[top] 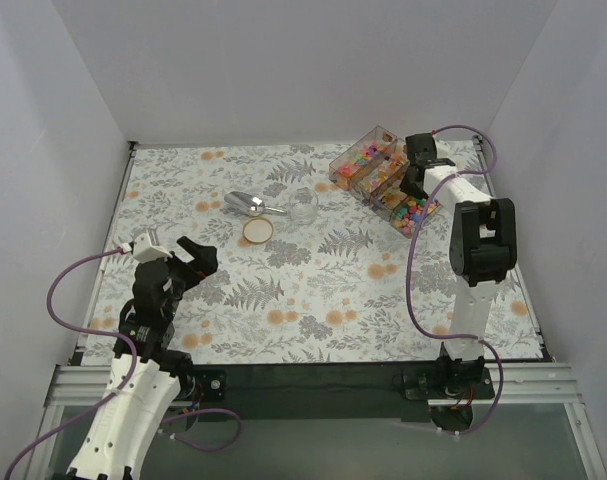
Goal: Pack the candies
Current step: Move the storage box to the center of the board.
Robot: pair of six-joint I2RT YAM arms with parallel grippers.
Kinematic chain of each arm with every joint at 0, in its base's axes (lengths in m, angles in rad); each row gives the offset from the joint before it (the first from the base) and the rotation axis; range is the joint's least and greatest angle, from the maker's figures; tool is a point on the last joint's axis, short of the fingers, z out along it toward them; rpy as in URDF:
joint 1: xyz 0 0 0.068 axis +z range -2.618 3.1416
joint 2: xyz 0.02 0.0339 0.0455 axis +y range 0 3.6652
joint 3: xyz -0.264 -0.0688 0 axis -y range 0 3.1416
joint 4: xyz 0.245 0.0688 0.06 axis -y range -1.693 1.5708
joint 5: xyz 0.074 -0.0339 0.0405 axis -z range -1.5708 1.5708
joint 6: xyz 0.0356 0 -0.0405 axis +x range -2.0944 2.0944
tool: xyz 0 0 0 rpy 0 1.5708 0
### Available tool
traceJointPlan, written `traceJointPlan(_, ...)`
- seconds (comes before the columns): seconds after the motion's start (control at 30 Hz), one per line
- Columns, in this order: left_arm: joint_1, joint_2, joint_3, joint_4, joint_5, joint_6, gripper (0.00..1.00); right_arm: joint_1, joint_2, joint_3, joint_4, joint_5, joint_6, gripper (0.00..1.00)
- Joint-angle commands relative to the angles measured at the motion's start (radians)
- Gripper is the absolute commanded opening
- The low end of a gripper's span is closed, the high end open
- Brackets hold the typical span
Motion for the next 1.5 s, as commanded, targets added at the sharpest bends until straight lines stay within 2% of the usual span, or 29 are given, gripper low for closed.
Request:
traceJointPlan(0.0, -0.006, 0.003, 0.000, -0.010, 0.004, 0.002, 0.98, 0.002, 0.014, 0.040, -0.028, 0.044, 0.031, 0.24)
traceJointPlan(0.03, -0.006, 0.003, 0.000, -0.009, 0.005, 0.002, 0.98, 0.002, 0.015, 0.037, -0.033, 0.043, 0.034, 0.17)
traceJointPlan(0.1, -0.006, 0.001, 0.000, -0.010, 0.004, 0.001, 0.98, 0.001, 0.008, 0.021, -0.045, 0.038, 0.044, 0.12)
traceJointPlan(0.13, -0.004, 0.000, 0.000, -0.009, 0.004, -0.001, 0.98, 0.002, 0.004, 0.013, -0.051, 0.035, 0.048, 0.05)
traceJointPlan(0.2, -0.007, -0.002, -0.002, -0.010, 0.002, -0.001, 0.98, 0.004, -0.021, -0.012, -0.067, 0.031, 0.067, 0.01)
traceJointPlan(0.37, -0.009, -0.020, -0.005, -0.009, -0.004, -0.004, 0.98, 0.036, -0.149, -0.151, -0.097, 0.052, 0.097, 0.01)
traceJointPlan(0.5, -0.015, -0.038, -0.008, -0.006, -0.009, -0.004, 0.98, 0.080, -0.258, -0.268, -0.165, 0.104, 0.195, 0.01)
traceJointPlan(0.6, -0.024, -0.054, -0.011, -0.004, -0.010, -0.004, 0.98, 0.119, -0.344, -0.358, -0.223, 0.135, 0.313, 0.01)
traceJointPlan(0.77, -0.049, -0.072, -0.012, -0.004, -0.016, -0.002, 0.98, 0.181, -0.507, -0.536, -0.260, 0.100, 0.513, 0.01)
traceJointPlan(0.9, -0.069, -0.084, -0.016, -0.004, -0.021, -0.001, 0.98, 0.215, -0.599, -0.620, -0.278, 0.072, 0.603, 0.01)
traceJointPlan(1.07, -0.090, -0.095, -0.016, -0.002, -0.022, -0.001, 0.98, 0.273, -0.674, -0.671, -0.285, 0.015, 0.665, 0.02)
traceJointPlan(1.23, -0.110, -0.095, -0.016, -0.002, -0.024, 0.001, 0.98, 0.318, -0.708, -0.707, -0.285, -0.022, 0.734, 0.11)
traceJointPlan(1.47, -0.122, -0.089, -0.019, 0.002, -0.022, -0.001, 0.98, 0.341, -0.697, -0.681, -0.268, -0.025, 0.693, 0.11)
